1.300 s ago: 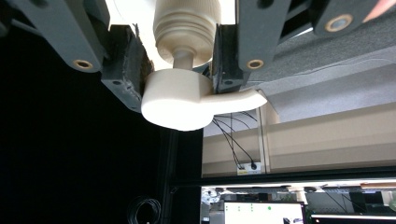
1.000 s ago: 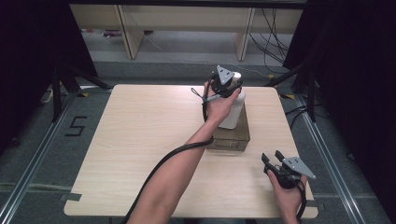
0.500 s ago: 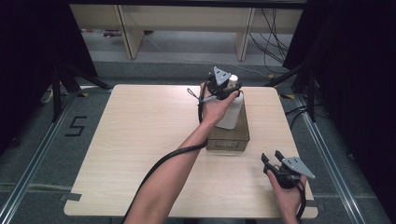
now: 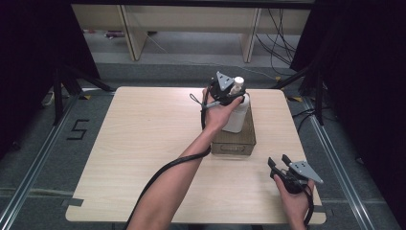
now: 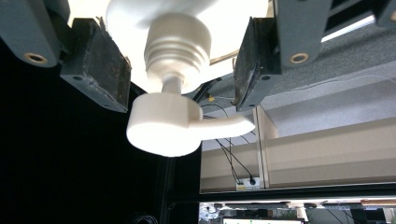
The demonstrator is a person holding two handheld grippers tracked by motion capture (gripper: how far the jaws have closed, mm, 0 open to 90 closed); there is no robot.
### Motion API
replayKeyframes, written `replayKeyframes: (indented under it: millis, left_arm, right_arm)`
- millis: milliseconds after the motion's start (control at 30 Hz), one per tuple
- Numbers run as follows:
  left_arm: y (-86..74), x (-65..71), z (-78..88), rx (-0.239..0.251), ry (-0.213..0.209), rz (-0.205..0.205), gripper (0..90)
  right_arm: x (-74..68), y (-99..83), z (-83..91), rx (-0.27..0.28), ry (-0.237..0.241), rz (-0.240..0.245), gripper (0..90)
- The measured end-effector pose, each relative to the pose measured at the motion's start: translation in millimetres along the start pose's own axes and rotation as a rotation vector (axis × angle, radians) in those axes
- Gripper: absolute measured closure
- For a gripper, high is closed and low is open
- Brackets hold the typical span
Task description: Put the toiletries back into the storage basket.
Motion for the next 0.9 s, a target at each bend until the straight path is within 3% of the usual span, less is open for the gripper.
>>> replayKeyframes:
  millis: [233, 367, 400, 433, 533, 733, 900]
  left_arm:
    - [0.9, -3.1, 16.6, -0.007, -0.009, -0.018, 35.6]
    - [0.4, -7.4, 26.8, -0.023, -0.022, 0.002, 35.5]
    - [0.5, -8.5, 28.4, -0.024, -0.021, -0.001, 35.5]
    - [0.3, -9.8, 31.1, -0.026, -0.023, 0.005, 35.6]
    - [-0.3, -15.6, 38.4, -0.041, -0.022, 0.003, 35.4]
    - [-2.1, -24.0, 50.2, -0.058, -0.017, 0.007, 34.9]
    - [-1.2, -32.4, 67.9, -0.053, -0.001, 0.002, 34.5]
  right_arm:
    - [-0.3, -0.3, 0.6, -0.004, -0.01, -0.007, 41.7]
    - [-2.9, -0.1, 0.2, 0.005, 0.004, -0.032, 41.7]
    - [-1.5, 0.3, -0.5, 0.01, 0.009, -0.013, 41.7]
    - [-2.9, -0.1, 0.2, 0.005, 0.004, -0.033, 41.7]
    - [0.4, 0.3, -0.3, 0.009, -0.011, 0.001, 41.7]
    - [-1.0, 0.1, -0.2, 0.004, 0.001, -0.013, 41.7]
    - [-0.2, 0.7, -1.1, 0.015, -0.002, 0.004, 41.7]
Point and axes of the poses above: each handheld gripper's, and its own axes: z roughly backward along the jaws, y roughly out of its top, x roughly to its right, the point moved 5 cm from there along -z, roughly forward along the jaws
